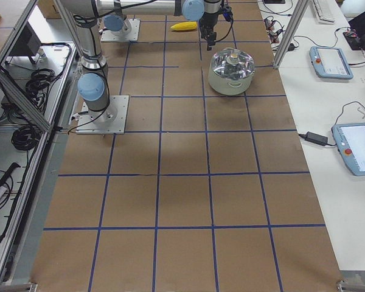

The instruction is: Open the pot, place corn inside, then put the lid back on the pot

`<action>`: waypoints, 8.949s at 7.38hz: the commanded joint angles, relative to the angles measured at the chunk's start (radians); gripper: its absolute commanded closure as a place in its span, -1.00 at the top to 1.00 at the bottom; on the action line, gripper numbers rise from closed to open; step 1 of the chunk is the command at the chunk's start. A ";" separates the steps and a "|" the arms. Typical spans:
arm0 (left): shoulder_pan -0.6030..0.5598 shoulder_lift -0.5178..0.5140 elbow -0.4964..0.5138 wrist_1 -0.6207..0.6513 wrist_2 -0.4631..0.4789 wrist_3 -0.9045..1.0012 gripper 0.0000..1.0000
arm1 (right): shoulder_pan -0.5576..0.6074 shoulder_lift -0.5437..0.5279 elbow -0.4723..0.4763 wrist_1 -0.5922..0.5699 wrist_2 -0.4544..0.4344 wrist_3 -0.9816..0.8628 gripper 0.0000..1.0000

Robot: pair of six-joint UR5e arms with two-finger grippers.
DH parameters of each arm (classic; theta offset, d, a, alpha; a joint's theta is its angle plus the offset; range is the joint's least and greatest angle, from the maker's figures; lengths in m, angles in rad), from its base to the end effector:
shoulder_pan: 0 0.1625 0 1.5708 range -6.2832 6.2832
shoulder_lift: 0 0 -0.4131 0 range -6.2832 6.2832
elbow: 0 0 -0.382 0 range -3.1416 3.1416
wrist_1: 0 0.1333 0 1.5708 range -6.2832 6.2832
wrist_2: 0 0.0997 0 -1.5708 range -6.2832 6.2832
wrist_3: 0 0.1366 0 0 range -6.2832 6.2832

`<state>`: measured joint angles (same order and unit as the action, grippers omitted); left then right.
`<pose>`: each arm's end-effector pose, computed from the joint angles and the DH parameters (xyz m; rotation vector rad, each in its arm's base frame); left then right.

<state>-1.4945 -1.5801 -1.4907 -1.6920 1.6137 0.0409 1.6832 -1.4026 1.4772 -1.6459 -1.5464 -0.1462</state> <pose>-0.0907 -0.4859 0.4613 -0.0532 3.1002 0.0819 0.1974 -0.5311 0.4048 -0.4019 3.0912 -0.0014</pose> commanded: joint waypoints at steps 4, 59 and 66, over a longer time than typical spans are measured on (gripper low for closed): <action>-0.001 0.000 0.001 0.000 0.000 0.001 1.00 | 0.009 0.052 -0.069 -0.038 -0.001 0.016 0.99; -0.451 -0.824 0.670 0.382 -0.158 -0.311 -0.62 | -0.105 -0.055 0.017 0.140 -0.018 -0.087 -0.44; -0.445 -0.832 0.659 0.425 -0.156 -0.292 1.00 | -0.105 -0.056 0.026 0.141 -0.017 -0.081 -0.41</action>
<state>-1.9506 -2.4403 -0.8215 -1.2593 1.4599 -0.2584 1.5784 -1.4588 1.5032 -1.5050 -1.5631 -0.2277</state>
